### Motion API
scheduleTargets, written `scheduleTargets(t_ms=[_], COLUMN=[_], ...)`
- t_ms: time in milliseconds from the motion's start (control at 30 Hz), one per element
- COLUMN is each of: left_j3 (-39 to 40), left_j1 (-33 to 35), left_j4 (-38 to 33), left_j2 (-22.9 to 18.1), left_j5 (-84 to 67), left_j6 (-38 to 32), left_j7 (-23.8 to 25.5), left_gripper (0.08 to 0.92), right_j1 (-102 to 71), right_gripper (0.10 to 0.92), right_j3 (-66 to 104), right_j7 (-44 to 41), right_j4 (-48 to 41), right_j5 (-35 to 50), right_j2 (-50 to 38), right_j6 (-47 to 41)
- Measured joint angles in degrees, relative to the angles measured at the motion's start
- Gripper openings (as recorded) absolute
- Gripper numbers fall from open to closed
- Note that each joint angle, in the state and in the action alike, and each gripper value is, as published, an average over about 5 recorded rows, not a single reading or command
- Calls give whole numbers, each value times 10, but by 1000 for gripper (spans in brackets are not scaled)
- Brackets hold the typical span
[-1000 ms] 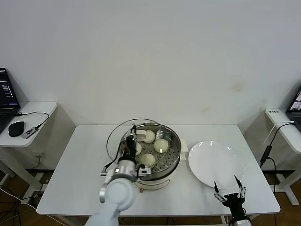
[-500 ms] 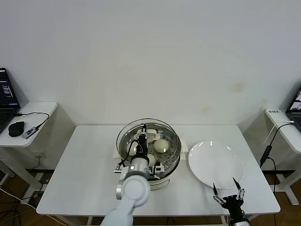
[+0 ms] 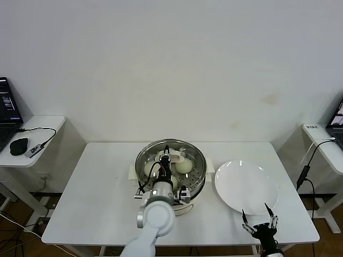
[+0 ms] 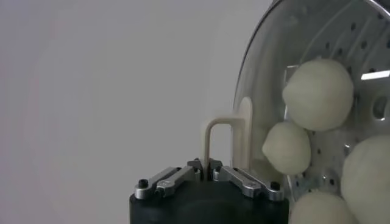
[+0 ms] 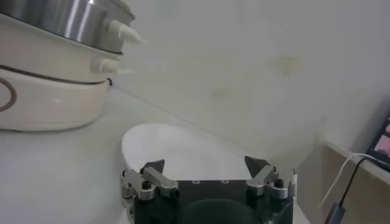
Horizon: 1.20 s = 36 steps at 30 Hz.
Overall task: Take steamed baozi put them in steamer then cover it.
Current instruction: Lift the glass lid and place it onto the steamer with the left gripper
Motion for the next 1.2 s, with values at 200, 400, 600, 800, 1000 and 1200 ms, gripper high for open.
scheduleTargets(t_ms=[200, 400, 600, 800, 1000, 1200], left_j3=[0, -1, 0, 6, 9, 14], left_j1=[1, 0, 3, 10, 19, 38], left_j4=[4, 11, 11, 4, -10, -42], left_j2=[-2, -5, -7, -6, 1, 12], left_j5=[2, 2, -1, -9, -19, -33], left_j6=[-1, -2, -1, 0, 0, -3], left_j7=[0, -2, -5, -10, -15, -23], left_gripper=[144, 143, 143, 235, 408, 581], right_j1=[-1, -2, -2, -1, -2, -4], right_gripper=[823, 823, 823, 823, 823, 823], right_j3=[-2, -2, -3, -4, -6, -7], right_j7=[0, 0, 0, 0, 0, 0], right_j4=[0, -1, -2, -3, -3, -1], right_j5=[-2, -2, -4, -6, -8, -11], right_j2=[1, 1, 1, 2, 3, 5], right_j6=[1, 3, 5, 5, 5, 5])
